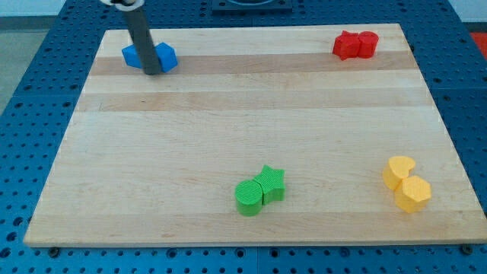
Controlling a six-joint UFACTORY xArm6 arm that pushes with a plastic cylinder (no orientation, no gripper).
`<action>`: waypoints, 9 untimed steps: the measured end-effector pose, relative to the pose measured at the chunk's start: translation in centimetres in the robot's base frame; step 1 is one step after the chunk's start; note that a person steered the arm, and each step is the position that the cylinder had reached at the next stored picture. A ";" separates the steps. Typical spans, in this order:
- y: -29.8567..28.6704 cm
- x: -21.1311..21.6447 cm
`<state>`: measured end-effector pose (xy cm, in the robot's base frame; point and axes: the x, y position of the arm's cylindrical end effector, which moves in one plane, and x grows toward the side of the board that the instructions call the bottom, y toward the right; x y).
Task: Push the blue triangle towards top center
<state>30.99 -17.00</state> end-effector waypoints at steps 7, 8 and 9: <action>-11.8 -2.3; -10.0 -5.9; -9.9 -5.9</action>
<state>25.12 -26.87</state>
